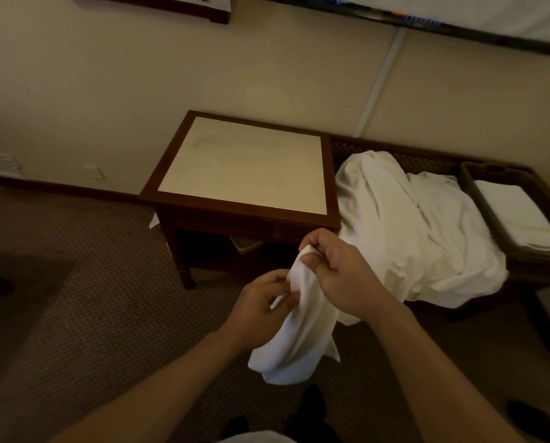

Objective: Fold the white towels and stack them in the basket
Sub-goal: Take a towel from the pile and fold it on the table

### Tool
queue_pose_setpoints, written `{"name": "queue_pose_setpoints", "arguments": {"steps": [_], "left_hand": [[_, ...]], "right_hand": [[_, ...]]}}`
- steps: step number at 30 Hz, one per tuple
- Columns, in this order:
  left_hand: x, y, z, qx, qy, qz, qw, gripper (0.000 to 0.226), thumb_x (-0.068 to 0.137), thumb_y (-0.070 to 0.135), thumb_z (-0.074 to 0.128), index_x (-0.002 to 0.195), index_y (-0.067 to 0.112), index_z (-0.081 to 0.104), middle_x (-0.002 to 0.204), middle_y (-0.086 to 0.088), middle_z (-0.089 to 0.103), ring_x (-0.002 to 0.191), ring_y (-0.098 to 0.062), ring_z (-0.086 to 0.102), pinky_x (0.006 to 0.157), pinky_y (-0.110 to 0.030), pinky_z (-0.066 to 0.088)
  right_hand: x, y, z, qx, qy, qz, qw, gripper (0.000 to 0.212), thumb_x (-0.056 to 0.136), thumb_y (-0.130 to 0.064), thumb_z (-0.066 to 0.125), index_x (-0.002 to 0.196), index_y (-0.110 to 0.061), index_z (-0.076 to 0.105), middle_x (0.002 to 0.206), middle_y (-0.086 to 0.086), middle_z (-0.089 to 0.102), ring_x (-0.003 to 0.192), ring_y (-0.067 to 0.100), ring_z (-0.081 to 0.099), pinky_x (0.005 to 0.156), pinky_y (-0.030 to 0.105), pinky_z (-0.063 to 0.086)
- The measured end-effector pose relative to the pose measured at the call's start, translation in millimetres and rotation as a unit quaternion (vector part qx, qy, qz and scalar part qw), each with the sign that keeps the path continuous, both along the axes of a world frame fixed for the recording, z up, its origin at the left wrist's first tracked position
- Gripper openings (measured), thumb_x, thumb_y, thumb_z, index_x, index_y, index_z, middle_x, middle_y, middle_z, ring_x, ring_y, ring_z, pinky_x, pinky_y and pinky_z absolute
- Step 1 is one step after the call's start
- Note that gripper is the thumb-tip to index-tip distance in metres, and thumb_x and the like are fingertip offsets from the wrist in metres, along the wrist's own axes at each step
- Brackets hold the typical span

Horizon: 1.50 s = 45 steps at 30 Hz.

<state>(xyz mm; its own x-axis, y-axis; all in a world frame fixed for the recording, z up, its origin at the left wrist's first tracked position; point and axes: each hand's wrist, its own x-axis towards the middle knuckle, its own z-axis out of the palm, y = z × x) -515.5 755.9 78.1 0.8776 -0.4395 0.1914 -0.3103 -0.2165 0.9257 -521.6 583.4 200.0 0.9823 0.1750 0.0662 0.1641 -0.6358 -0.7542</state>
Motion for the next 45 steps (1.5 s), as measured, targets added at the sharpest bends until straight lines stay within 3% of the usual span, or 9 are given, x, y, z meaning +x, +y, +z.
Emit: {"name": "queue_pose_setpoints", "arguments": {"steps": [6, 11, 14, 21, 28, 33, 37, 41, 45], "left_hand": [[-7, -13, -18, 0.048, -0.024, 0.118, 0.992, 0.026, 0.103, 0.033, 0.054, 0.105, 0.017, 0.074, 0.108, 0.016, 0.062, 0.097, -0.004, 0.061, 0.08, -0.022, 0.051], [-4, -16, -32, 0.072, -0.01, 0.146, 0.987, 0.022, 0.1, 0.033, 0.06, 0.091, 0.018, 0.073, 0.09, 0.015, 0.051, 0.084, -0.006, 0.056, 0.068, -0.01, 0.04], [1, -3, -41, 0.083, -0.069, 0.114, 0.988, 0.019, 0.098, 0.033, 0.064, 0.096, 0.016, 0.073, 0.091, 0.011, 0.048, 0.082, -0.008, 0.053, 0.068, -0.017, 0.045], [-6, 16, -67, 0.094, -0.144, 0.032, 0.985, 0.019, 0.096, 0.025, 0.065, 0.086, 0.01, 0.072, 0.095, 0.004, 0.054, 0.082, -0.009, 0.055, 0.066, -0.027, 0.048], [-5, 45, -87, 0.134, -0.109, 0.021, 0.985, 0.024, 0.098, 0.032, 0.059, 0.088, 0.015, 0.073, 0.093, 0.011, 0.058, 0.083, -0.002, 0.056, 0.07, -0.018, 0.047], [0, 61, -94, 0.218, -0.062, 0.004, 0.974, 0.033, 0.098, 0.044, 0.041, 0.087, 0.02, 0.062, 0.084, 0.01, 0.056, 0.077, -0.003, 0.052, 0.07, -0.029, 0.046], [14, 68, -80, 0.21, -0.04, 0.031, 0.976, 0.01, 0.106, 0.03, 0.044, 0.101, 0.03, 0.052, 0.091, 0.014, 0.05, 0.085, 0.001, 0.051, 0.073, -0.021, 0.039], [31, 69, -46, 0.166, -0.058, 0.053, 0.983, 0.014, 0.107, 0.025, 0.041, 0.11, 0.025, 0.054, 0.098, 0.014, 0.051, 0.092, 0.0, 0.051, 0.077, -0.012, 0.039], [49, 73, -31, 0.174, -0.094, 0.052, 0.979, 0.011, 0.107, 0.025, 0.042, 0.108, 0.026, 0.053, 0.096, 0.018, 0.046, 0.091, -0.001, 0.05, 0.077, -0.012, 0.038]], "right_hand": [[-11, 6, -2, -0.001, -0.009, -0.005, 1.0, 0.013, 0.102, -0.01, 0.054, 0.103, -0.022, 0.057, 0.087, -0.013, 0.061, 0.083, -0.002, 0.059, 0.065, 0.008, 0.041], [-14, 1, -3, 0.011, -0.023, -0.037, 0.999, 0.014, 0.1, -0.009, 0.056, 0.104, -0.023, 0.059, 0.088, -0.009, 0.064, 0.083, 0.008, 0.06, 0.065, 0.016, 0.045], [-13, -5, -4, 0.023, -0.034, -0.086, 0.995, 0.015, 0.099, -0.01, 0.058, 0.103, -0.024, 0.06, 0.083, -0.005, 0.063, 0.074, 0.015, 0.058, 0.063, 0.026, 0.046], [-11, -6, -9, 0.029, -0.065, -0.17, 0.983, 0.015, 0.098, -0.01, 0.06, 0.1, -0.025, 0.057, 0.082, 0.0, 0.063, 0.076, 0.015, 0.057, 0.065, 0.024, 0.044], [-10, -3, -11, 0.034, -0.06, -0.187, 0.98, 0.015, 0.098, -0.01, 0.06, 0.098, -0.025, 0.058, 0.083, -0.003, 0.063, 0.078, 0.011, 0.057, 0.067, 0.021, 0.044], [-6, 4, -9, 0.05, -0.071, -0.177, 0.98, 0.014, 0.099, -0.008, 0.058, 0.1, -0.022, 0.058, 0.086, -0.002, 0.063, 0.079, 0.012, 0.056, 0.065, 0.021, 0.044], [-1, -8, -10, 0.022, -0.08, -0.235, 0.968, 0.014, 0.102, -0.009, 0.049, 0.101, -0.023, 0.053, 0.083, -0.003, 0.059, 0.073, 0.009, 0.056, 0.062, 0.024, 0.043], [10, -36, -1, -0.04, -0.087, -0.277, 0.956, 0.011, 0.104, -0.011, 0.047, 0.106, -0.021, 0.052, 0.086, -0.009, 0.056, 0.075, 0.004, 0.056, 0.063, 0.021, 0.044], [15, -42, 6, 0.074, -0.124, -0.324, 0.935, 0.009, 0.102, -0.013, 0.052, 0.107, -0.018, 0.059, 0.089, -0.009, 0.058, 0.079, -0.009, 0.054, 0.07, 0.01, 0.041]]}}
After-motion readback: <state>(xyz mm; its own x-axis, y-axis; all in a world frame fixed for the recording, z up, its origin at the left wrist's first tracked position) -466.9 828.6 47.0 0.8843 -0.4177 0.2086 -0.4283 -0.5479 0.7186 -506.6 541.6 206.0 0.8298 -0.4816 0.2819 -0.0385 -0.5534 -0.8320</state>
